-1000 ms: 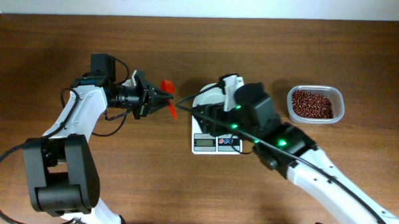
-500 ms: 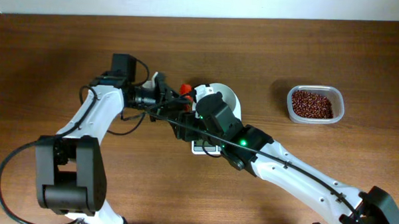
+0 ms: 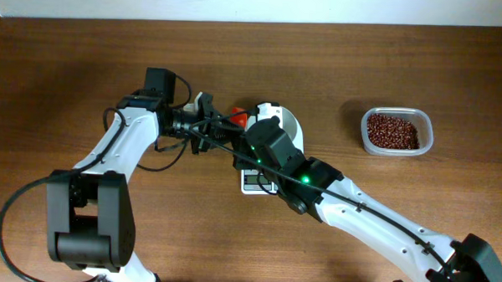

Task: Scoop item into bowl and weigh 50g on scale
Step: 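Reach the right gripper to the scoop and grasp its handle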

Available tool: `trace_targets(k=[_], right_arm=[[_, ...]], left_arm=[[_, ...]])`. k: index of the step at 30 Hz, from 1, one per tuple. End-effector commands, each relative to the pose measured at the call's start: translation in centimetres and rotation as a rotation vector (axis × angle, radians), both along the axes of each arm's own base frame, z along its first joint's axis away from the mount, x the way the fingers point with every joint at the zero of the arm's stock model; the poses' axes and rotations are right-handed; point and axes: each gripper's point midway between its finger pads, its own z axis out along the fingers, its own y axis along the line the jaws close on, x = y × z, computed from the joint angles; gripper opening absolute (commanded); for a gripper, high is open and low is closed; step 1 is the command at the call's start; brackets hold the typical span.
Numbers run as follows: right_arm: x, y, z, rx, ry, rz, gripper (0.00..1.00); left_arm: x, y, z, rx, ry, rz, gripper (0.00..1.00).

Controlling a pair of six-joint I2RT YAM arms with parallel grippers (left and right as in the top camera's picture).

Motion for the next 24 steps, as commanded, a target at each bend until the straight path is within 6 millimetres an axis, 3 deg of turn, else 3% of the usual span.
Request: trace_targets(k=[1, 6, 9, 15, 17, 21, 23, 24], right_arm=[[0.4, -0.1, 0.3, -0.01, -0.017, -0.02, 0.29], [0.4, 0.0, 0.3, -0.009, -0.017, -0.02, 0.28], [0.4, 0.0, 0.3, -0.007, -0.02, -0.02, 0.16], [0.4, 0.0, 0.3, -0.007, -0.02, -0.02, 0.04], [0.3, -0.1, 0.1, -0.017, -0.012, -0.019, 0.04], [0.4, -0.3, 0.1, -0.073, -0.058, 0.03, 0.04], [0.6, -0.4, 0.2, -0.083, -0.066, 0.039, 0.04], [0.7, -0.6, 0.2, -0.083, -0.063, 0.037, 0.04]], left_arm=[[-0.1, -0.5, 1.0, -0.059, 0.004, -0.018, 0.02], [-0.1, -0.5, 1.0, -0.059, 0.044, -0.002, 0.01], [-0.1, -0.5, 1.0, -0.058, 0.045, -0.002, 0.02], [-0.1, -0.5, 1.0, -0.058, 0.045, -0.002, 0.03], [-0.1, -0.5, 1.0, -0.057, 0.044, -0.002, 0.17], [0.1, -0.2, 0.2, -0.013, 0.041, 0.011, 0.23], [0.4, 0.1, -0.3, 0.024, 0.034, 0.023, 0.42], [0.5, 0.2, -0.6, 0.041, 0.031, 0.029, 0.47]])
